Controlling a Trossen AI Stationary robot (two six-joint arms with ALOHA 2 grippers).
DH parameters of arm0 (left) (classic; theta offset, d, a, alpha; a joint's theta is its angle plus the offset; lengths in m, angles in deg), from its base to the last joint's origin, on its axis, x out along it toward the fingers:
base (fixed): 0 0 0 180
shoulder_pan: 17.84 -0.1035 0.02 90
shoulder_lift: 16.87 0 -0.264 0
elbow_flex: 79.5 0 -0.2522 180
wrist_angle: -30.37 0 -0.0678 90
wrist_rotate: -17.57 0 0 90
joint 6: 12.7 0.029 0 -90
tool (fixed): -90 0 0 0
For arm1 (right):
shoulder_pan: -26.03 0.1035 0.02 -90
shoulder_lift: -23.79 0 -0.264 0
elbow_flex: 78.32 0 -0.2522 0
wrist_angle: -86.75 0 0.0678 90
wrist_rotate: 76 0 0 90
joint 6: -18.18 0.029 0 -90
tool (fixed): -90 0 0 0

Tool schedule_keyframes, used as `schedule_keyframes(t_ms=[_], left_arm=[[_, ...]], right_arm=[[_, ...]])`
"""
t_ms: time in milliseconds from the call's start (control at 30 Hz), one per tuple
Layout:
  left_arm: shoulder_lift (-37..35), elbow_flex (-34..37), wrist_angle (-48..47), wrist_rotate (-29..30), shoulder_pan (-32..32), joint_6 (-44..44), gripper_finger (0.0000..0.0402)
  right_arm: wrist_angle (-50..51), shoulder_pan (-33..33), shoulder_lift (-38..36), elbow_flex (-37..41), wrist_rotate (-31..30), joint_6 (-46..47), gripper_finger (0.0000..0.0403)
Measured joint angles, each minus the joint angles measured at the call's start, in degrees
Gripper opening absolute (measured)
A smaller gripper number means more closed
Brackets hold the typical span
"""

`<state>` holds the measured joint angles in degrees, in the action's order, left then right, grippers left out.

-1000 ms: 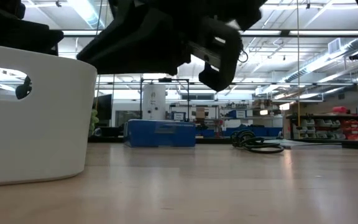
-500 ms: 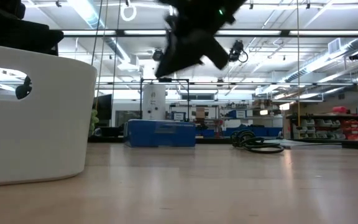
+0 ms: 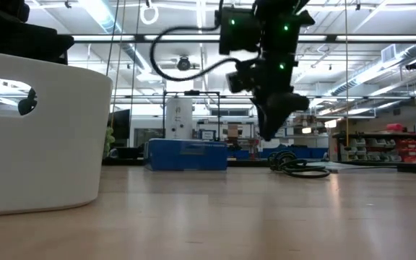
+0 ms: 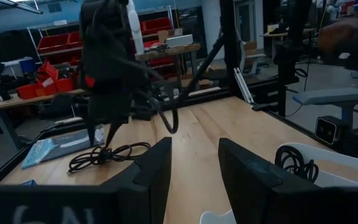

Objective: Pick and place USB-C Cables
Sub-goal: Put the black charger cable into the white basket

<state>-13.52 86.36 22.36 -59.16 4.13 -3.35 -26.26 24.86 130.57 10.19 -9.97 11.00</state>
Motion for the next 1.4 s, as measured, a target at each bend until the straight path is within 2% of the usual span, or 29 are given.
schedule_keyframes(t_ms=[133,367,433,633,833,933,1067,1167,1300,1400], left_arm=[[0.0,0.0,0.0,0.0,0.0,0.0,0.0142],[0.0,0.0,0.0,0.0,0.0,0.0,0.0142],[0.0,0.0,0.0,0.0,0.0,0.0,0.0142],[0.0,0.0,0.0,0.0,0.0,0.0,0.0142],[0.0,0.0,0.0,0.0,0.0,0.0,0.0142],[0.0,0.0,0.0,0.0,0.0,0.0,0.0142],[0.0,0.0,0.0,0.0,0.0,0.0,0.0142],[0.0,0.0,0.0,0.0,0.0,0.0,0.0142],[0.0,0.0,0.0,0.0,0.0,0.0,0.0142],[0.0,0.0,0.0,0.0,0.0,0.0,0.0142]], right_arm=[[2.9,-1.4,0.0,1.0,0.0,-8.5,0.0159],[10.5,-0.4,0.0,1.0,0.1,-39.5,0.0194],[11.5,-0.4,0.0,1.0,0.1,-45.8,0.0200],[11.2,0.9,0.0,1.0,0.1,-50.2,0.0230],[10.7,1.9,0.0,1.0,0.5,-61.2,0.0265],[10.7,1.0,0.0,1.0,2.6,-65.1,0.0274],[6.9,0.1,0.0,3.5,2.7,-72.2,0.0277],[-0.1,-0.1,0.0,7.1,2.4,-78.7,0.0274],[-9.0,-0.5,0.0,11.5,-1.8,-85.9,0.0265],[-10.5,-1.3,0.0,13.0,-2.9,-87.8,0.0247]])
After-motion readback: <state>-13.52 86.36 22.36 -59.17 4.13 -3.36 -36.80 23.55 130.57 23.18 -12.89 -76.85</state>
